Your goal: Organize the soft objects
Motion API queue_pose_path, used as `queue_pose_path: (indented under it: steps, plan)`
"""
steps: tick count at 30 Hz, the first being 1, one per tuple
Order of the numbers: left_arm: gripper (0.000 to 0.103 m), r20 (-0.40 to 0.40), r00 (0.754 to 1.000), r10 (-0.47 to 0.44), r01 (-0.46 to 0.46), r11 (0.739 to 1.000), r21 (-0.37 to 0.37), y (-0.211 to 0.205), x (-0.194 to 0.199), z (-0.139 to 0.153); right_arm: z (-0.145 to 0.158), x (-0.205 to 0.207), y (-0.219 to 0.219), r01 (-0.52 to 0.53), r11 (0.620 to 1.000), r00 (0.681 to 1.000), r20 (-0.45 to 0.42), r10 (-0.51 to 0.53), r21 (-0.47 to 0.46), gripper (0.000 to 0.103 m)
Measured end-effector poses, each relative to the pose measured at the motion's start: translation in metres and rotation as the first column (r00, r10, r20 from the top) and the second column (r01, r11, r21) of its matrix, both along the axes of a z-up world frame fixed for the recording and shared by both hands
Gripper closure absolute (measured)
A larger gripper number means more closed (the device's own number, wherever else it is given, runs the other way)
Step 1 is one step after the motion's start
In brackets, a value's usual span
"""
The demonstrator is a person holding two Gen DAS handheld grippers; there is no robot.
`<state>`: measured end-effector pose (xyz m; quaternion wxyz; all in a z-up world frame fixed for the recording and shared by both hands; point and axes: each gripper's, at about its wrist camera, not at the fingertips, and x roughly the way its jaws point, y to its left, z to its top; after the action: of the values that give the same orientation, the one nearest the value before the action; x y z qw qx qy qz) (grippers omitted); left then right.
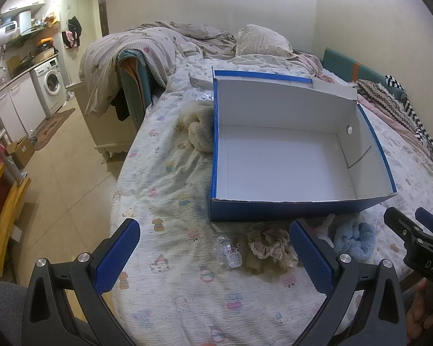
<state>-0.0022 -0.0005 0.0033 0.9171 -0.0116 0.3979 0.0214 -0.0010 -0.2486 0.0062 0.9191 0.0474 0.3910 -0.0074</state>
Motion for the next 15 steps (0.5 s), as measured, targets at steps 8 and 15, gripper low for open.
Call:
queue_pose_path:
  steps: [8, 15]
  plan:
    - [0.0, 0.002, 1.0, -0.003, 0.003, 1.0, -0.001, -0.0006, -0.0007, 0.0011, 0.0, -0.0001, 0.0005, -0.001, 1.0, 1.0, -0.001, 0.001, -0.001, 0.0]
    - [0.0, 0.003, 1.0, -0.004, 0.004, 1.0, 0.001, -0.0008, -0.0009, 0.001, -0.0001, 0.0, 0.0002, -0.001, 1.0, 1.0, -0.001, 0.001, -0.001, 0.0]
